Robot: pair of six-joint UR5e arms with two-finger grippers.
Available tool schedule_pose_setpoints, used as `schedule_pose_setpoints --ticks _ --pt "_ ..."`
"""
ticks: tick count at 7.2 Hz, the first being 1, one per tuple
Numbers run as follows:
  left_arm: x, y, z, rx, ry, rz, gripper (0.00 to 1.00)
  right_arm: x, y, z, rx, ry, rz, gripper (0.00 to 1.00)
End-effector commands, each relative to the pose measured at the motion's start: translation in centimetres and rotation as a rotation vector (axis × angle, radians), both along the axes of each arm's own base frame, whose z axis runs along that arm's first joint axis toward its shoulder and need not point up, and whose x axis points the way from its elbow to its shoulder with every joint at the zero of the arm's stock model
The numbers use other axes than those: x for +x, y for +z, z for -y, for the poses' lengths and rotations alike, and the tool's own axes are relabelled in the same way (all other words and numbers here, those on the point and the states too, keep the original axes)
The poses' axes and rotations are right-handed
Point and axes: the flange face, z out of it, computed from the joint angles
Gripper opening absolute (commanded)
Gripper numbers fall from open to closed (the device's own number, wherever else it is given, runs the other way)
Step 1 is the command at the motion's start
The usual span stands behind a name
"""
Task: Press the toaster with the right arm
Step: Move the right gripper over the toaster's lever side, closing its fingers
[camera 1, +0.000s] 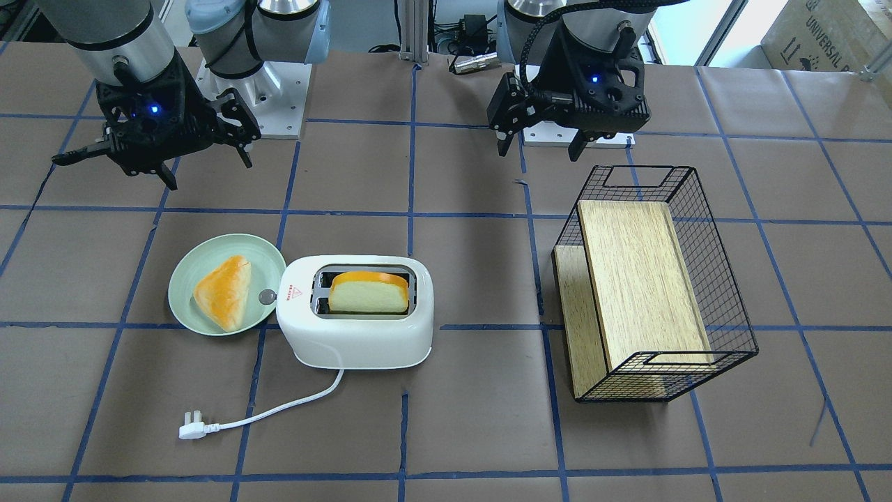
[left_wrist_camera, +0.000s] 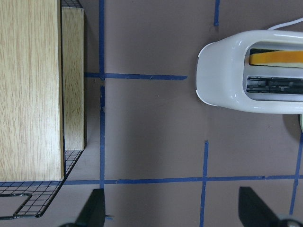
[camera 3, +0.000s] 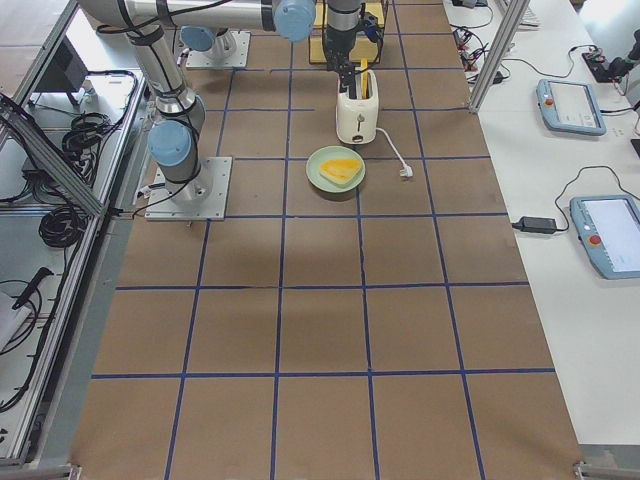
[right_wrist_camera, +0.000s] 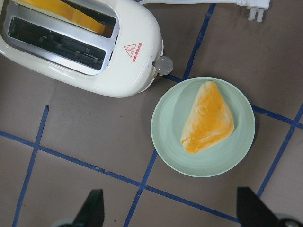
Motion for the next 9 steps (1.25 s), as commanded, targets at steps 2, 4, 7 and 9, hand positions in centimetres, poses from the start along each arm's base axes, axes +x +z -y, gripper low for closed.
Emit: schedule_pose_setpoints --ticks 2,4,7,9 --pt "-0.1 0.0 0.0 0.0 -0.001 0.0 1.0 -0.1 0.0 0.1 -0.003 -0.003 0.003 0.99" --pt "0.0 0.0 0.0 0.0 0.0 -0.001 1.0 -0.3 -0.2 0.2 0.0 -0.005 0.003 0.99" --pt "-0.1 0.0 0.0 0.0 -0.003 -0.001 1.0 -0.3 -0.2 0.2 0.0 -0.002 0.005 0.99" --pt "0.0 0.0 0.0 0.0 0.0 0.0 1.0 -0.4 -1.2 1.2 -0.02 0.48 0.022 0.98"
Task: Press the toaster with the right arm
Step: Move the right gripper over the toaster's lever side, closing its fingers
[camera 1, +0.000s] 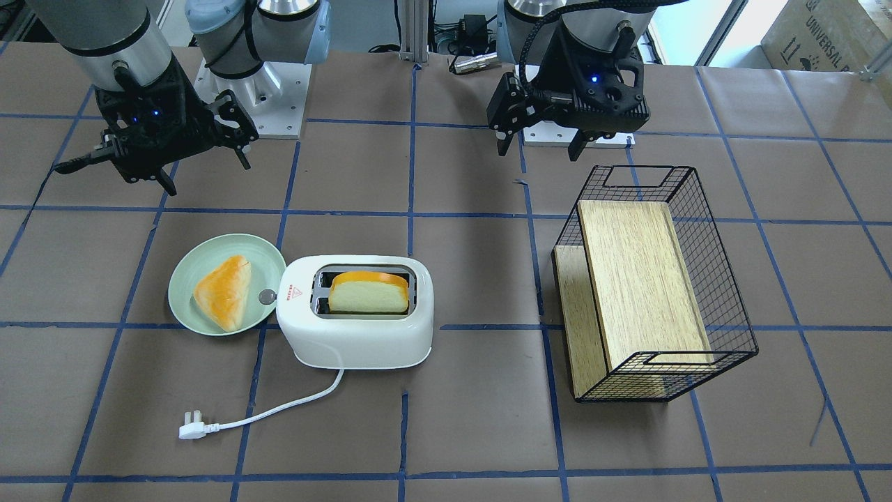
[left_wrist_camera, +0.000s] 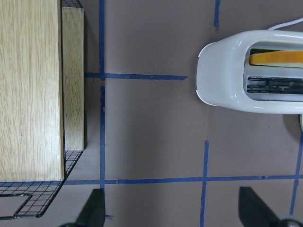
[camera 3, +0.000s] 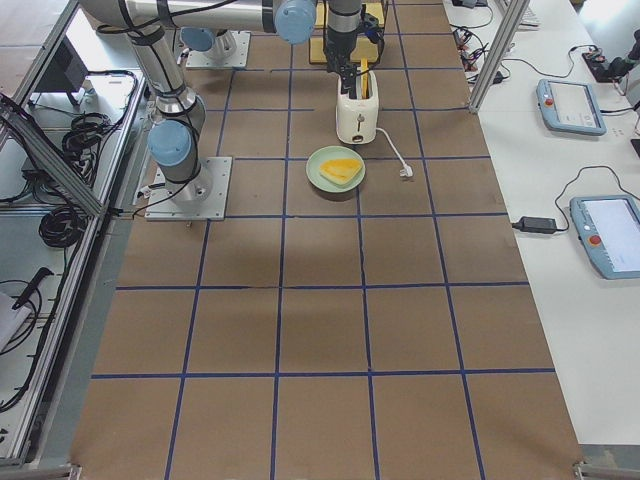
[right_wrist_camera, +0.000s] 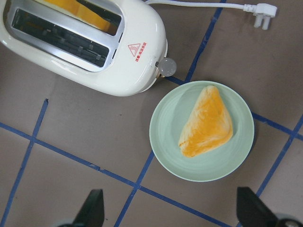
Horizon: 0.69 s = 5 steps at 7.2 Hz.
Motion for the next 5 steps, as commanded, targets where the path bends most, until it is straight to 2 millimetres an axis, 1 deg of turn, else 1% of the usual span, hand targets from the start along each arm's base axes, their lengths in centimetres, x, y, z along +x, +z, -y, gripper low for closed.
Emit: schedule_pose_setpoints --ticks 1,2,3,4,5 --pt "0.0 0.0 0.0 0.0 0.0 0.0 1.0 -0.4 -3.0 2.9 -0.021 0.594 0.01 0.8" --pt "0.1 0.0 0.0 0.0 0.002 0.0 1.0 -0.5 -4.6 6.3 -0.12 0.791 -0.027 0.6" --pt "0.1 0.0 0.0 0.0 0.002 0.0 1.0 0.0 -5.8 7.1 -0.135 0.816 -0.021 0.31" --pt "0.0 0.0 0.0 0.0 0.0 -0.001 1.0 0.2 -7.4 7.8 -0.11 0.82 -0.007 0.08" --pt "0.0 0.0 0.0 0.0 0.002 -0.001 1.0 0.3 -8.4 8.2 -0.099 0.835 0.009 0.05"
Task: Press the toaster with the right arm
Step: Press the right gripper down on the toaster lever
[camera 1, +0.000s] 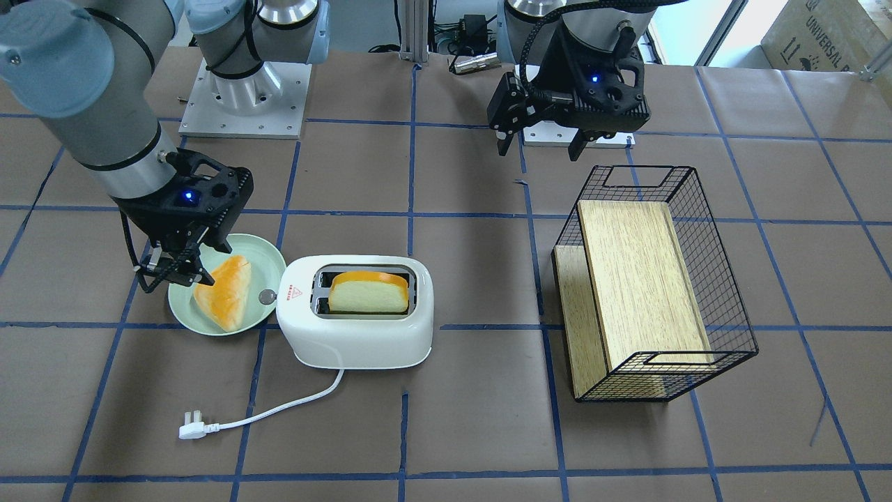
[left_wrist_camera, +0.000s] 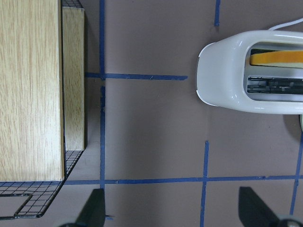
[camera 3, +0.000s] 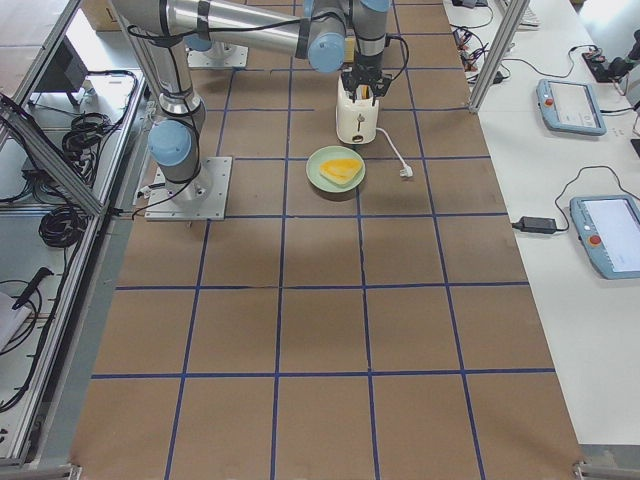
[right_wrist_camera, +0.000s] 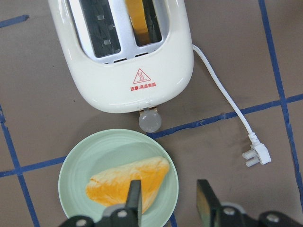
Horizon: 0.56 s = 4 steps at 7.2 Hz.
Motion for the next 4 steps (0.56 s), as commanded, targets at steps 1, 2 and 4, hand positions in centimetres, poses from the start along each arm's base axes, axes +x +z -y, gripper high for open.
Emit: schedule_pose_setpoints --ticks 1,2,4 --pt "0.0 0.0 0.0 0.0 0.001 0.001 1.0 0.8 -2.5 1.1 0.03 0.046 0.059 0.04" --pt "0.0 0.0 0.0 0.0 0.001 0.001 1.0 1.2 -3.9 1.2 0.053 0.058 0.101 0.05" --pt "0.0 0.0 0.0 0.0 -0.001 0.001 1.0 1.2 -6.8 0.4 0.06 0.067 0.107 0.04"
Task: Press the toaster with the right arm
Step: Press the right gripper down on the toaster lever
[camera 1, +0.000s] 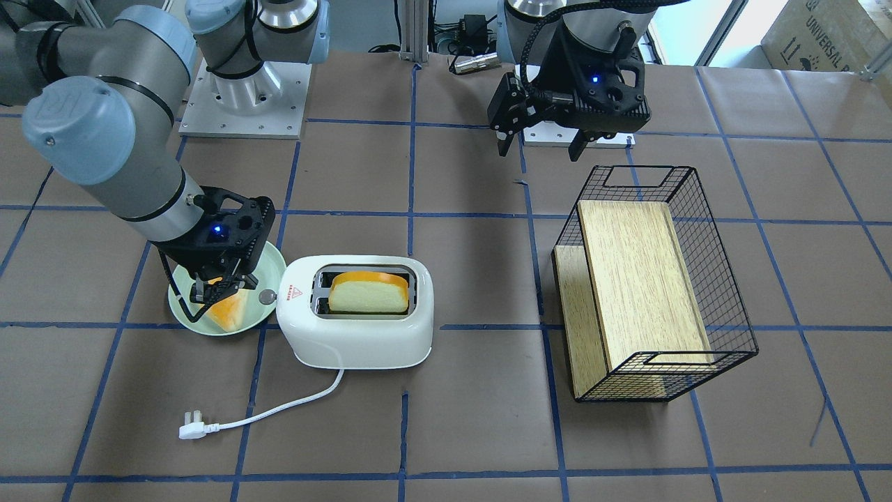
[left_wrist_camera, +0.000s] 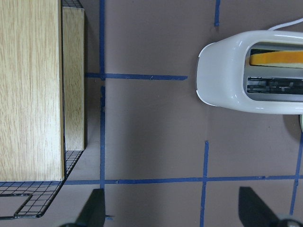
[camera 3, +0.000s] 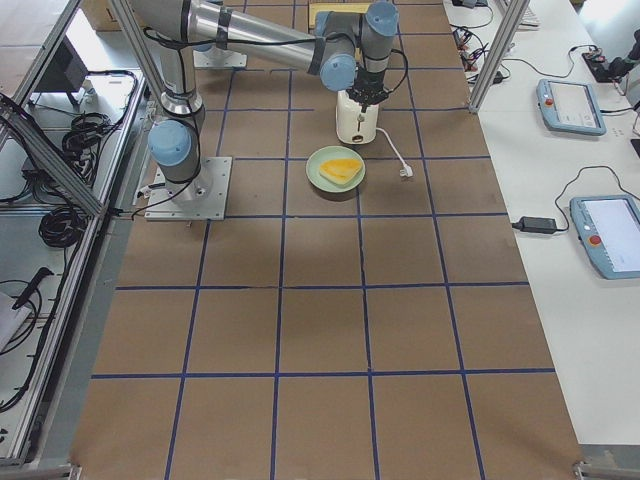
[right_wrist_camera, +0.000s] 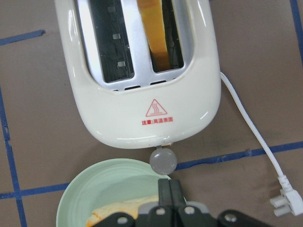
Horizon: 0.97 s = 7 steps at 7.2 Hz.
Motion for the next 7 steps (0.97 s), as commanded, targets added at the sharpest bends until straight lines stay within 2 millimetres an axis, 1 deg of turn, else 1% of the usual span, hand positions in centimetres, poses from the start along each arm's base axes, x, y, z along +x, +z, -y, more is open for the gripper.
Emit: schedule_pose_setpoints --ticks 1,2,5,7 --pt "0.0 0.0 0.0 0.0 0.0 0.001 1.0 0.1 -3.9 -0.8 -0.013 0.029 0.005 0.04" --pt "0.0 0.0 0.0 0.0 0.0 0.001 1.0 0.1 -4.8 -0.5 -0.057 0.034 0.005 0.04" --pt "0.0 0.0 0.0 0.0 0.0 0.001 1.0 0.1 -7.5 0.1 -0.014 0.034 0.008 0.04" --pt "0.0 0.0 0.0 0.0 0.0 0.001 1.0 0.1 -8.0 0.2 -0.004 0.033 0.01 0.04"
